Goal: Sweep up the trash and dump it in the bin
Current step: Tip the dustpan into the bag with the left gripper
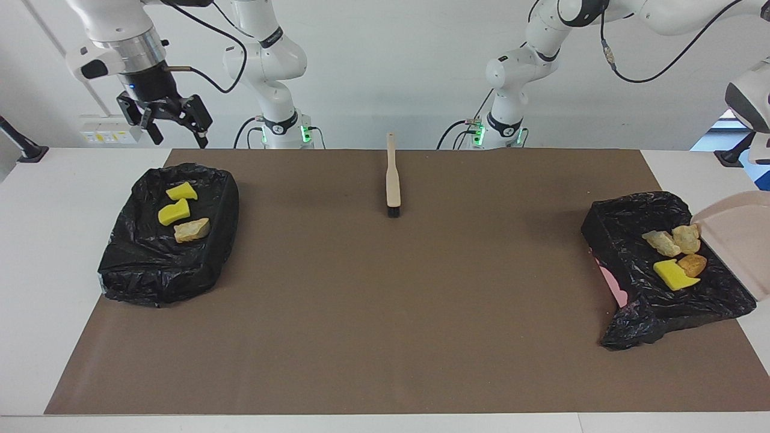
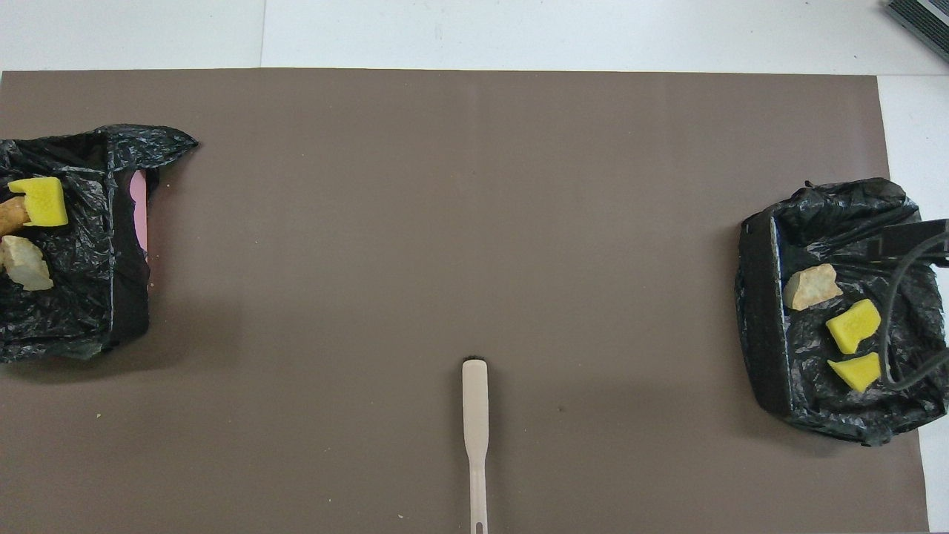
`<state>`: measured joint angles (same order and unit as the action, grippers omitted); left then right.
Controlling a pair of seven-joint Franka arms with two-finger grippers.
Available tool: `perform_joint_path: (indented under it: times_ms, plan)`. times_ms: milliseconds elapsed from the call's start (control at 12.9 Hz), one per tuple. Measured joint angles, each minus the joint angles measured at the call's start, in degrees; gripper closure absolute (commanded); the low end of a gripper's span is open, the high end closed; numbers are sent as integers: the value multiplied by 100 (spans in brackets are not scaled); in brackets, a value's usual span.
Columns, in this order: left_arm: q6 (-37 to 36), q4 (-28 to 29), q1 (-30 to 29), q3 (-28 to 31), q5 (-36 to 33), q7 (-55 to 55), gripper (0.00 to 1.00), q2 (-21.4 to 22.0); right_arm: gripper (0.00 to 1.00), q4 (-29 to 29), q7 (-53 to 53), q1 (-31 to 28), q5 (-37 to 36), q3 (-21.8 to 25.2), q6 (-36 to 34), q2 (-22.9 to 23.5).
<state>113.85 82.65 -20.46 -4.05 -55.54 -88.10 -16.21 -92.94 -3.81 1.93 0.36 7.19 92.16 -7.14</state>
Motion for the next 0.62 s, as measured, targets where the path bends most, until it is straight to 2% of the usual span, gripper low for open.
perform_joint_path:
  times_ms: [232,387,619]
  plan:
    - [-533,-15,318,-2,-343,14,100,115,0,51,102,-144,0,-16,-15,3]
    - [-999,-71,542,-20,-298,102,100,210,0,53,102,-142,0,-98,-163,3]
    - [-1725,-70,701,-58,749,449,100,542,0,51,102,-140,0,-159,-339,-31]
